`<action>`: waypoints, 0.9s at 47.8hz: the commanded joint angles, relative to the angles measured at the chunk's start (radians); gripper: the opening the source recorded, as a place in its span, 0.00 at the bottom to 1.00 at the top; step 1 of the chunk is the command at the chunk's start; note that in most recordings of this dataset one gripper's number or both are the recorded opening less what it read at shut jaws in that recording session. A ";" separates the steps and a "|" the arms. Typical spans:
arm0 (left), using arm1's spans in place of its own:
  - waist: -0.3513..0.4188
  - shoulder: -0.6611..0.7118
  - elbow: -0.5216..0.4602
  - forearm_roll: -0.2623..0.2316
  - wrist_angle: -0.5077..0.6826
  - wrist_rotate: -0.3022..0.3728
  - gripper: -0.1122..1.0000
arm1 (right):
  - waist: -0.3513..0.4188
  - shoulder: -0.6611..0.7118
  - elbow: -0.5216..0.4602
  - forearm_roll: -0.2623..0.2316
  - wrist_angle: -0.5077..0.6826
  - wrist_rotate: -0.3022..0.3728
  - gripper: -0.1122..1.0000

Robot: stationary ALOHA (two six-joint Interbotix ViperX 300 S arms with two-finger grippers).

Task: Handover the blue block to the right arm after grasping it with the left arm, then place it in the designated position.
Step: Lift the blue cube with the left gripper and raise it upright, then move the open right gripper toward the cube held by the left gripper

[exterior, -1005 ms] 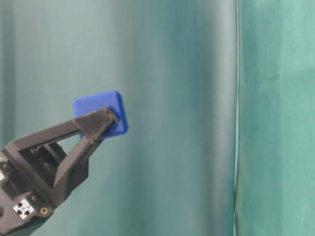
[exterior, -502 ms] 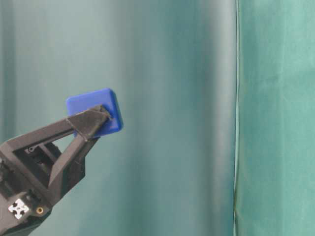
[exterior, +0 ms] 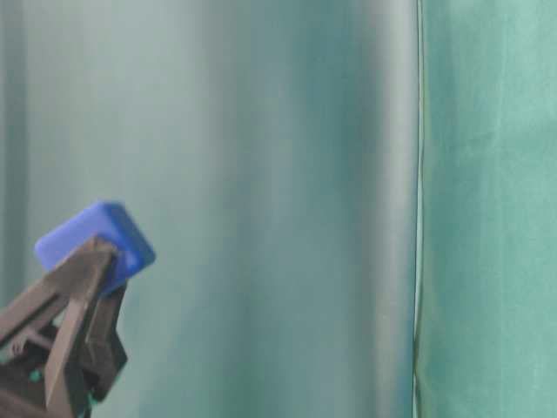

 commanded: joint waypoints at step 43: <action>0.006 -0.043 0.078 -0.014 -0.155 -0.011 0.52 | -0.002 0.006 -0.067 -0.150 0.025 -0.012 0.94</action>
